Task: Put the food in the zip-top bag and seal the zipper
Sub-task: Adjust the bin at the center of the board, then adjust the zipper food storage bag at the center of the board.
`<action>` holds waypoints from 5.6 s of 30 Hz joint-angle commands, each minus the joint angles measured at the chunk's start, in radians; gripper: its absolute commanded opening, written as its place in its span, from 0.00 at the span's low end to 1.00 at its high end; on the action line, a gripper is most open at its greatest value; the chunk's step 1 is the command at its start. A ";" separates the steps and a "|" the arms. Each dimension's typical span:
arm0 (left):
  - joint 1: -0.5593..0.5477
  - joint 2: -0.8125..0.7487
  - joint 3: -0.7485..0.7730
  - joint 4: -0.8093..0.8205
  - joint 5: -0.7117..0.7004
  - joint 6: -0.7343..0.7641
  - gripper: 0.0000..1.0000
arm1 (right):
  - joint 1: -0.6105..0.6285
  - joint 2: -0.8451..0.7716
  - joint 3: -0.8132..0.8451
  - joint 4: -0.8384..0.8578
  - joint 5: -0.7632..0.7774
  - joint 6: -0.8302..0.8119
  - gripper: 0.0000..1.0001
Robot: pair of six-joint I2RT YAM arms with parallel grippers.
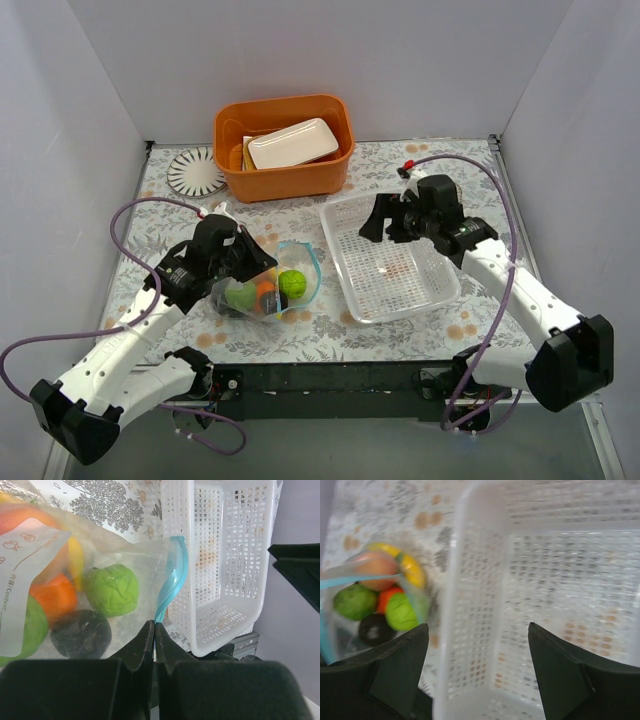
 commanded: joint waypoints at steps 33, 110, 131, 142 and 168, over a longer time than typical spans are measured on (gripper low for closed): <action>-0.003 -0.045 0.030 -0.083 0.039 0.037 0.00 | 0.514 0.203 -0.006 0.105 0.086 0.417 0.51; -0.126 -0.170 -0.446 0.383 0.168 -0.300 0.57 | 0.362 0.408 0.264 0.253 0.103 0.216 0.09; -0.138 -0.111 -0.518 0.215 -0.076 -0.234 0.37 | 0.328 0.395 0.275 0.205 0.112 0.198 0.10; -0.129 -0.018 -0.512 0.258 -0.258 -0.238 0.42 | 0.325 0.370 0.243 0.199 0.074 0.207 0.10; 0.244 0.105 -0.345 0.377 -0.100 0.071 0.45 | 0.331 0.399 0.078 0.400 -0.047 0.423 0.11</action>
